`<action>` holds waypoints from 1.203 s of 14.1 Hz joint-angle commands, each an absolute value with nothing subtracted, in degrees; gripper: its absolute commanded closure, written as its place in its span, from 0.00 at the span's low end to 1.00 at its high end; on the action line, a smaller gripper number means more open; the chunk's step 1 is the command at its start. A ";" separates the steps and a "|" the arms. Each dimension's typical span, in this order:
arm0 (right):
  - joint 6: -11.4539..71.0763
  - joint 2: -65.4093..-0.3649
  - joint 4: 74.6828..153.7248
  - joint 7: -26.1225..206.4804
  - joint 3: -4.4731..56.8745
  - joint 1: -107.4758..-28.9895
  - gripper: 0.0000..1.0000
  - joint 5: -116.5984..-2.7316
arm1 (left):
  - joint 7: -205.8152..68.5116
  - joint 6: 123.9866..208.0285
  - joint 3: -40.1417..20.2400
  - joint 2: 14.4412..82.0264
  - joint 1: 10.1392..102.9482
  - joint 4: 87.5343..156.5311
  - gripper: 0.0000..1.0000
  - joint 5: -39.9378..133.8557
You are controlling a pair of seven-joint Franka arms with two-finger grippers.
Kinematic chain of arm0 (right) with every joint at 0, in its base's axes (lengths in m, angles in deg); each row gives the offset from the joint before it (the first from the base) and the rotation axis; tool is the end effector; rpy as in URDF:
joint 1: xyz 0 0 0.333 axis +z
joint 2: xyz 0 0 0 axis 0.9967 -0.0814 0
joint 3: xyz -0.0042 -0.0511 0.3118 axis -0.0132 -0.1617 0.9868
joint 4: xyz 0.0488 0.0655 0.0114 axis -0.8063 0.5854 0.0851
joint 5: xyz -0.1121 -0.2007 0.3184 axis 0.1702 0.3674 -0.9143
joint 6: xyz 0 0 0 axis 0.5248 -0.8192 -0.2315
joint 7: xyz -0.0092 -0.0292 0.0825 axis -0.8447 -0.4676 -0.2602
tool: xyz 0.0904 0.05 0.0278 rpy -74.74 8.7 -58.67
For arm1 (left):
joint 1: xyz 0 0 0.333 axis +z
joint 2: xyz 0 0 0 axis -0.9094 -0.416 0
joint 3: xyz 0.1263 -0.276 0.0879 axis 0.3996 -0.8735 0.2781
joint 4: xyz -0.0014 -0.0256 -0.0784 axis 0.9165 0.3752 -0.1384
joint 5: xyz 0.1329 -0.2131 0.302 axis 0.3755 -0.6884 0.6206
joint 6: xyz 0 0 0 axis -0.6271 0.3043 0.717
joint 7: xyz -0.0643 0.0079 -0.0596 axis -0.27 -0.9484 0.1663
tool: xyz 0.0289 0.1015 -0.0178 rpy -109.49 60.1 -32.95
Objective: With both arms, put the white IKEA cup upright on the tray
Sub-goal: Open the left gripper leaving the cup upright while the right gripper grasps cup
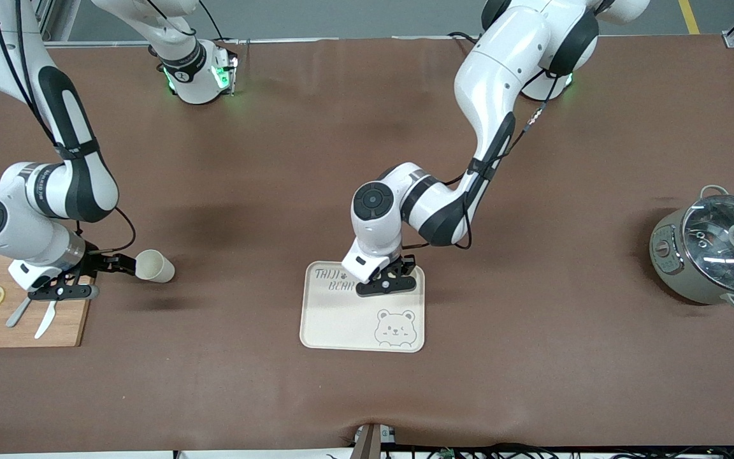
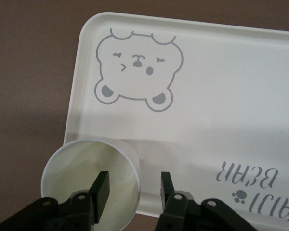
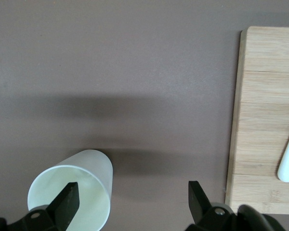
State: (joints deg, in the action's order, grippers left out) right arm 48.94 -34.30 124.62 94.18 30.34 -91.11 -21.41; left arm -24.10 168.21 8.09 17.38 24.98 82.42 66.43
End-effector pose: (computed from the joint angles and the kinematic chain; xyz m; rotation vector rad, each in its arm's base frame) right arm 0.6251 -0.0774 0.2701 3.1137 0.0814 0.0037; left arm 0.6008 -0.5021 0.2399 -3.0528 -0.1487 -0.2248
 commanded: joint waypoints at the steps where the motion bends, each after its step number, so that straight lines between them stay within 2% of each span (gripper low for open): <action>1: 49.37 -34.56 125.48 94.46 30.51 -90.61 0.00 -21.68 | -25.53 163.46 8.55 19.62 24.55 82.35 0.49 65.53; 10: 52.35 -35.17 129.26 95.25 30.51 -90.96 0.00 -21.68 | -27.20 153.71 7.94 25.60 24.99 82.26 0.49 63.95; 17: 55.87 -37.28 129.70 95.25 30.51 -90.69 0.00 -21.68 | -30.71 143.43 8.20 34.29 25.25 82.26 0.48 61.49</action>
State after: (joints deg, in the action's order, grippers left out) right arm 55.22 -37.40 129.38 94.37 30.26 -90.45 -21.41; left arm -28.96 146.72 7.95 30.55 25.06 81.50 63.08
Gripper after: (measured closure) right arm 0.000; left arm 0.480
